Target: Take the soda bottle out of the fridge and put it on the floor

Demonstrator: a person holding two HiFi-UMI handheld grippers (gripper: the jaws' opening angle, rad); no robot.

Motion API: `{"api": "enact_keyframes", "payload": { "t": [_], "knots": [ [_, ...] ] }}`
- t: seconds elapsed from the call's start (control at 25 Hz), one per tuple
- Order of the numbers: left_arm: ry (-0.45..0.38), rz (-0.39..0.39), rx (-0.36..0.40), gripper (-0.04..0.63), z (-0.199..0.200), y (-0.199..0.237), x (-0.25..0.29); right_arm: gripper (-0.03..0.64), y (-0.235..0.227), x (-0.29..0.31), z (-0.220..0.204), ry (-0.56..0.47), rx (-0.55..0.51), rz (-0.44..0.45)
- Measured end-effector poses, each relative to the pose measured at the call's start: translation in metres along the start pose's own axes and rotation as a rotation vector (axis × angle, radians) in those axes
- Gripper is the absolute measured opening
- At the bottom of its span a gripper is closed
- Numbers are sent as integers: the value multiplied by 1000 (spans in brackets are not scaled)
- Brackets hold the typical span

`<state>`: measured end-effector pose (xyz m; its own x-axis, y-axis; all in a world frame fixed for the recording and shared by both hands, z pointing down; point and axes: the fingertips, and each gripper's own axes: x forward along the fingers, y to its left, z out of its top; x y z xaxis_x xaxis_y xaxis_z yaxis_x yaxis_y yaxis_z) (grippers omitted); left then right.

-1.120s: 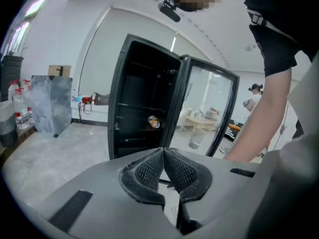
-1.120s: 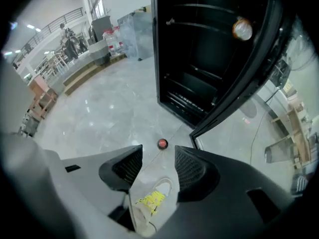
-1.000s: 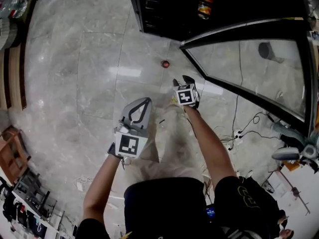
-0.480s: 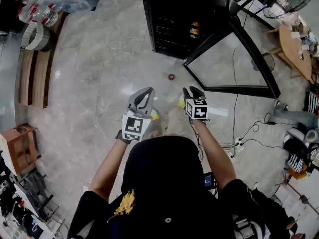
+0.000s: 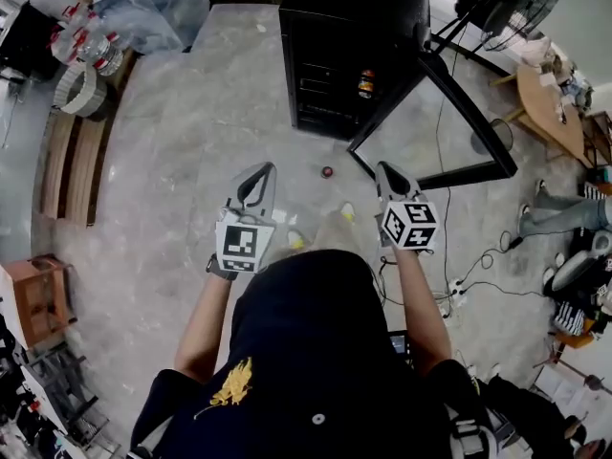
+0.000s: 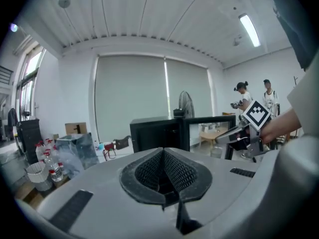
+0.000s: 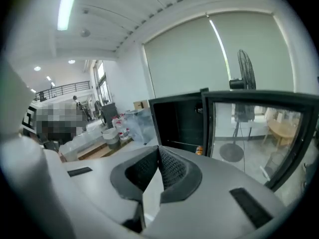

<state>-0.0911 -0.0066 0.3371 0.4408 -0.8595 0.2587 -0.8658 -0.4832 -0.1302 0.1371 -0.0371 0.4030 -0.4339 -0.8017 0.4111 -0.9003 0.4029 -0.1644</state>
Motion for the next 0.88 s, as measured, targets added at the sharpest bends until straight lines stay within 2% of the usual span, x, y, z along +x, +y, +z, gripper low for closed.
{"api": "enact_keyframes", "payload": {
  "t": [0.12,0.24,0.4,0.6,0.8,0.88],
  "knots": [
    [-31,30,-11,18,14,14,-12,-4,18,-12,28,-61,-52,21],
    [-83,55,-64,18,25,16,-19,-5,25,-26,42,-111,-56,27],
    [-142,27,-68,18,36,1,-25,-5,27,-39,50,-135,-43,18],
    [-120,-19,-88,18,29,-22,-25,-3,30,-47,49,-120,-73,20],
    [-122,-34,-24,18,35,-26,-22,17,22,-53,57,-121,-82,-8],
    [-121,-30,-37,18,40,-27,-21,14,22,-56,62,-124,-103,-1]
  ]
}}
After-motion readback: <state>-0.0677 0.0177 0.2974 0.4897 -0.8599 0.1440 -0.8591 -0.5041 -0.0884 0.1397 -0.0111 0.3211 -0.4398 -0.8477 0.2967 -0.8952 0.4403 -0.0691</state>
